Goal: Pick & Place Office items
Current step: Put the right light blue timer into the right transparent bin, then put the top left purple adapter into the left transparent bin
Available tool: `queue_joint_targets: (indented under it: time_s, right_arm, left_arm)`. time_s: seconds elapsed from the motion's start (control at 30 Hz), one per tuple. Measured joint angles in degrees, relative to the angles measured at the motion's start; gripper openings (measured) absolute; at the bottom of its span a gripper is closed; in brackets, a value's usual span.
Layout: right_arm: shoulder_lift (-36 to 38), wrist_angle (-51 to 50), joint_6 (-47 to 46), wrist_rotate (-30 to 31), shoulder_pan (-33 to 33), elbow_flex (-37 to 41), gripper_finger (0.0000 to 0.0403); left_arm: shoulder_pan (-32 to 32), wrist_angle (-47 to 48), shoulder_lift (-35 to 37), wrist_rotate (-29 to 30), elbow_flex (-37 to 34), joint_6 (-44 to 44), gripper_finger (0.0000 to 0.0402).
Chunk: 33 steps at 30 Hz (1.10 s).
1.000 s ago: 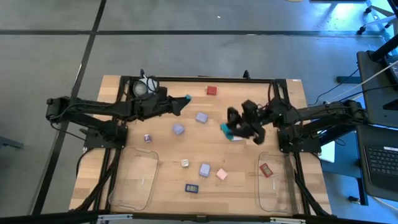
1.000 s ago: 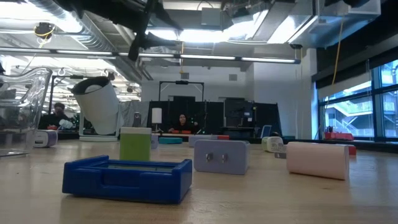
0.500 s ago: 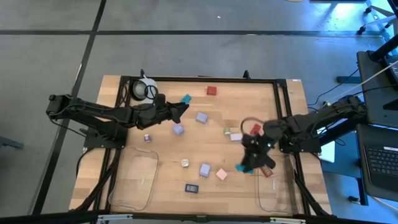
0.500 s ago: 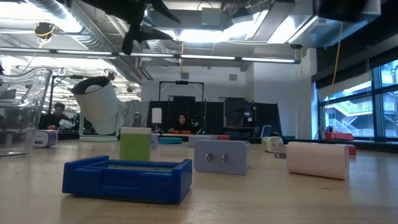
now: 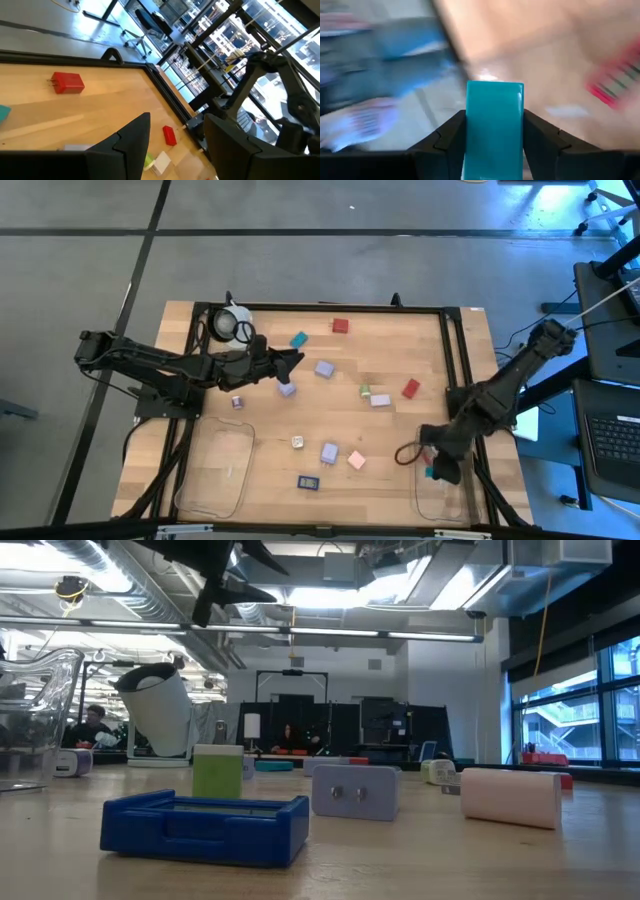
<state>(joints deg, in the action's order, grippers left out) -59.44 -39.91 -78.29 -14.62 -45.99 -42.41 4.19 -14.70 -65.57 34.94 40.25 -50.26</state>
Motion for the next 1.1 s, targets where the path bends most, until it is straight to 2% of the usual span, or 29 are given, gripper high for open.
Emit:
queue_joint_targets:
  time_s: [0.17,0.37,0.67,1.1]
  right_arm:
    - [-3.2,-7.8,-6.5,0.3,-4.0,0.0,0.0160]
    - [-8.7,-8.1,-11.4,4.1,-5.6,0.0,0.0160]
    - [-17.3,-7.7,-12.1,3.5,-6.1,0.0,0.0162]
    - [-18.2,-7.0,-15.8,3.1,-6.1,0.0,0.0232]
  left_arm:
    - [0.0,0.2,0.0,2.1,0.0,0.0,0.0182]
    - [0.0,0.6,0.0,2.2,0.0,0.0,0.0182]
    - [0.4,0.9,0.0,0.7,0.0,-0.1,0.0182]
    - [1.1,1.1,0.0,1.0,0.0,-0.1,0.0182]
